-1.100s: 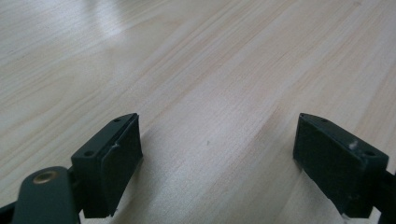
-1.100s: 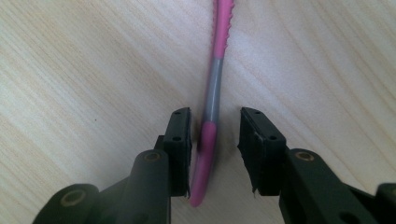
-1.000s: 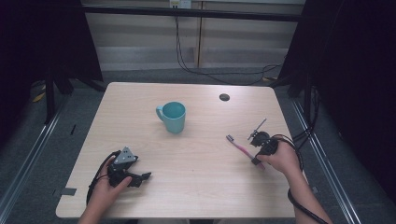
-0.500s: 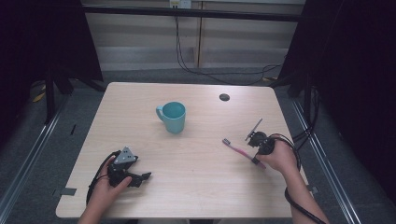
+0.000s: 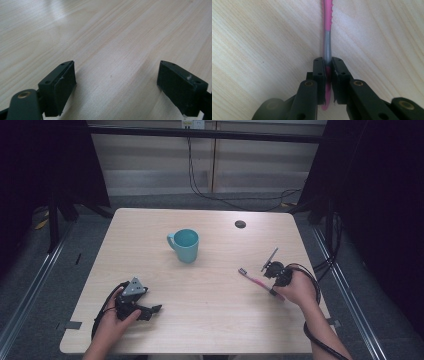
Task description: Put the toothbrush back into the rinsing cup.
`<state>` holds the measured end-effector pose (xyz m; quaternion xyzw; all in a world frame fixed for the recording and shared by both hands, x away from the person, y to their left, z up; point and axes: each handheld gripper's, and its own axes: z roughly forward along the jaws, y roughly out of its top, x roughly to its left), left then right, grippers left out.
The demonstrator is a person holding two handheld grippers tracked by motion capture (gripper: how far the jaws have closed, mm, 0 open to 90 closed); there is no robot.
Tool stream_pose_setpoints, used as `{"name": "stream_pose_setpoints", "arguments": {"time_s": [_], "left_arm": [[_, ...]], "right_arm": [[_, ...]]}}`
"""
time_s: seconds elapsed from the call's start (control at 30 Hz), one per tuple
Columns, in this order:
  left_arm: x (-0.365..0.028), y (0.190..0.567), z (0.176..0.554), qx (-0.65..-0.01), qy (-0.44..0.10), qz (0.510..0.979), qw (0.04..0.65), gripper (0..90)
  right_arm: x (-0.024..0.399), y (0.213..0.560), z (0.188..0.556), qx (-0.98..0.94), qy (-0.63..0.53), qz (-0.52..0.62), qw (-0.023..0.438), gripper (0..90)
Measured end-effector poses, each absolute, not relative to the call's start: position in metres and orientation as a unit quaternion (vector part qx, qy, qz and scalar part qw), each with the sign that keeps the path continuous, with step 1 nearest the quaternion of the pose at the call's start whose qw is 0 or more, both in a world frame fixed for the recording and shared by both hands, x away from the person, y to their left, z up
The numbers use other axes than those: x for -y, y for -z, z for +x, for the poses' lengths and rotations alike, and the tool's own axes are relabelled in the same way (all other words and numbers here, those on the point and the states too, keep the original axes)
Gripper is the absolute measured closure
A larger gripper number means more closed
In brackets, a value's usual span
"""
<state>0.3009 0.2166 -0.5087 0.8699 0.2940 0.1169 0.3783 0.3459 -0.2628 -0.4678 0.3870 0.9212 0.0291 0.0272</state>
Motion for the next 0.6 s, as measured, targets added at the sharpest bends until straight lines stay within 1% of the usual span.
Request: {"name": "stream_pose_setpoints", "arguments": {"time_s": [0.07, 0.2, 0.23, 0.43, 0.6], "left_arm": [[-0.217, 0.508, 0.301, -0.291, -0.117, 0.872, 0.376, 15.1], [-0.217, 0.508, 0.301, -0.291, -0.117, 0.872, 0.376, 15.1], [-0.217, 0.508, 0.301, -0.291, -0.117, 0.872, 0.376, 15.1], [-0.217, 0.508, 0.301, -0.291, -0.117, 0.872, 0.375, 14.8], [-0.217, 0.508, 0.301, -0.291, -0.117, 0.872, 0.375, 14.4]], "right_arm": [[0.264, 0.466, 0.345, -0.921, -0.024, 0.388, 0.034, 82.6], [0.267, 0.462, 0.344, -0.918, -0.038, 0.393, 0.027, 82.6], [0.268, 0.460, 0.344, -0.919, -0.039, 0.391, 0.034, 82.6], [0.274, 0.447, 0.342, -0.910, -0.078, 0.406, 0.032, 82.6], [0.273, 0.443, 0.341, -0.907, -0.098, 0.409, 0.035, 82.6]]}}
